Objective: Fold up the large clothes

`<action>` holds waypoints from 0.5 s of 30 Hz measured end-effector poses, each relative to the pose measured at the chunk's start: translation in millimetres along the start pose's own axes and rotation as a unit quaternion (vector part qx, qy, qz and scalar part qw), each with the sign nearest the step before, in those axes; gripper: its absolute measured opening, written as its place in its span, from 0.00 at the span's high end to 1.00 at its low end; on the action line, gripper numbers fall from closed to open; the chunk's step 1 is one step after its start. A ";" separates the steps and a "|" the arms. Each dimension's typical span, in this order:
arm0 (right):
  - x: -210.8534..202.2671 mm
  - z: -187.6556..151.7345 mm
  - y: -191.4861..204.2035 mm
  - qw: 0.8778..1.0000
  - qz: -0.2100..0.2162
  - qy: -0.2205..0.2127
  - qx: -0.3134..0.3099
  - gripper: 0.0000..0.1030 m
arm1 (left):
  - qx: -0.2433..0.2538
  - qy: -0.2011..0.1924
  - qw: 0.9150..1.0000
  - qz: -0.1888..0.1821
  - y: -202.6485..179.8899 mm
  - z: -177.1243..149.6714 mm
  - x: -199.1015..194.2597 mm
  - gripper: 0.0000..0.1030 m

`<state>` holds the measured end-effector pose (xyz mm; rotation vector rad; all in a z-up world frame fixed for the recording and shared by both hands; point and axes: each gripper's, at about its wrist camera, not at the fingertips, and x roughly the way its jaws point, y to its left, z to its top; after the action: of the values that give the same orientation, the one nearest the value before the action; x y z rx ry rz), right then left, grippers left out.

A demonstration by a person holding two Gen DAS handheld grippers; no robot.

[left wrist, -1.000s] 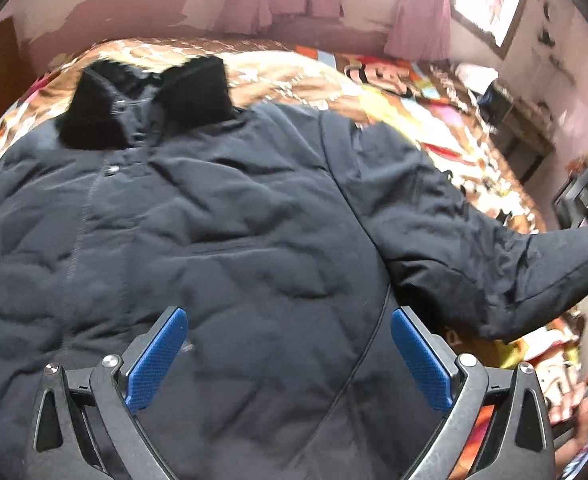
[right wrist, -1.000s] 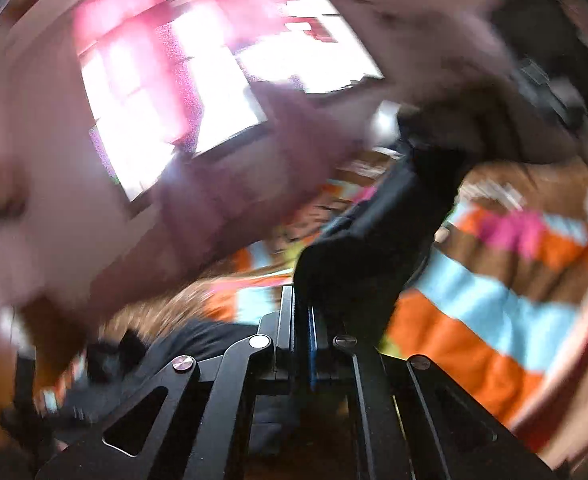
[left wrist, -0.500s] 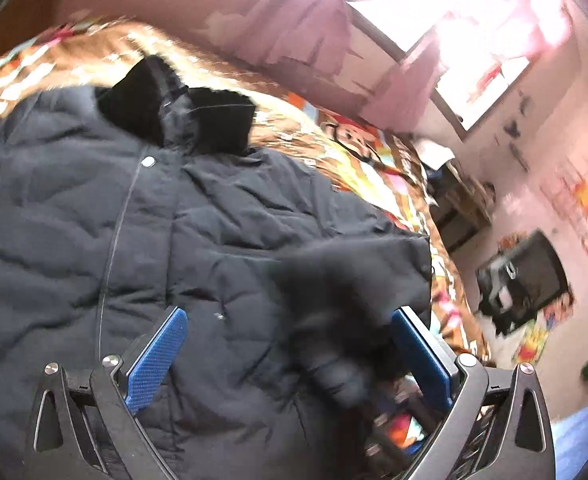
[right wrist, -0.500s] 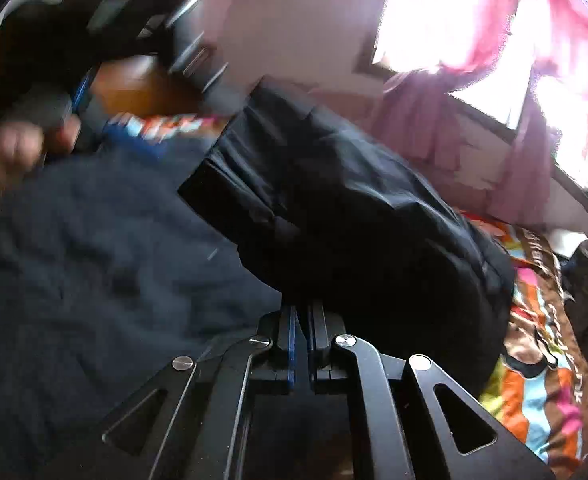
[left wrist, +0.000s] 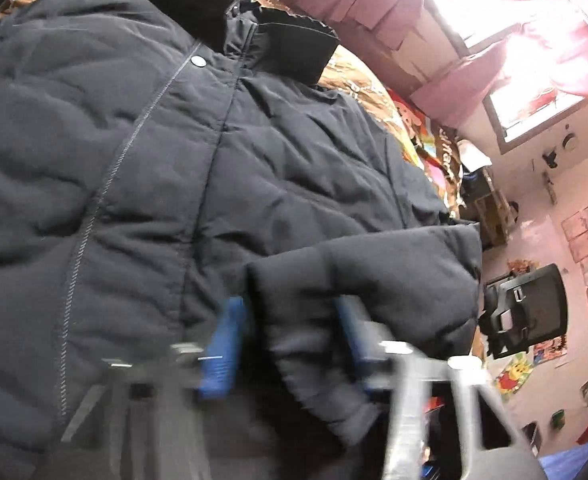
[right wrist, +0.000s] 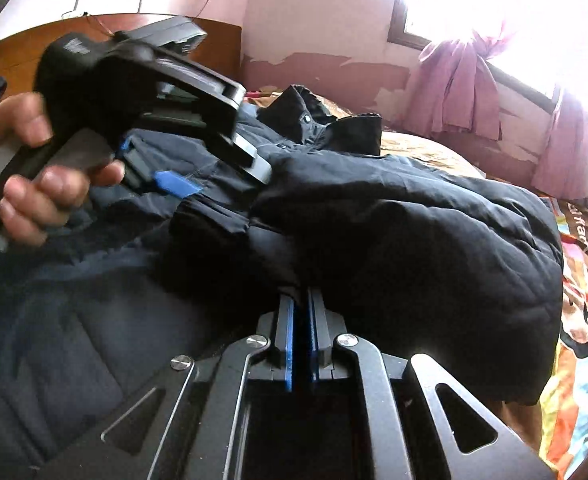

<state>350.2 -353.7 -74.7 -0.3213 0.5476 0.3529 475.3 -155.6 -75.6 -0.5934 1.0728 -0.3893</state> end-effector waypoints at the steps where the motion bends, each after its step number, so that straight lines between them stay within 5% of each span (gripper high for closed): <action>1: -0.3 -0.1 0.8 1.000 0.000 0.001 -0.003 0.91 | -0.001 -0.003 1.000 0.011 -1.7 2.0 0.0 0.86; 4: 0.9 4.9 1.7 1.000 0.009 0.001 -0.012 0.80 | 0.002 -0.025 1.000 0.003 -6.0 5.4 -10.8 0.94; 9: -30.9 12.1 22.3 0.997 -0.010 -0.069 -0.038 0.34 | 0.056 -0.076 0.995 0.030 -27.9 11.9 -54.7 0.95; 13: -53.6 19.4 31.7 0.994 -0.022 -0.107 0.001 0.33 | 0.080 -0.121 0.989 0.035 -31.9 16.2 -106.9 0.95; 15: -63.6 20.5 33.3 0.992 -0.030 -0.120 0.026 0.24 | 0.089 -0.145 0.985 0.042 -27.7 19.3 -135.0 0.95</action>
<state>295.2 -331.3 -29.5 -0.2404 0.3108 0.3131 433.8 -95.5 42.9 -0.4285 0.7724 -0.3096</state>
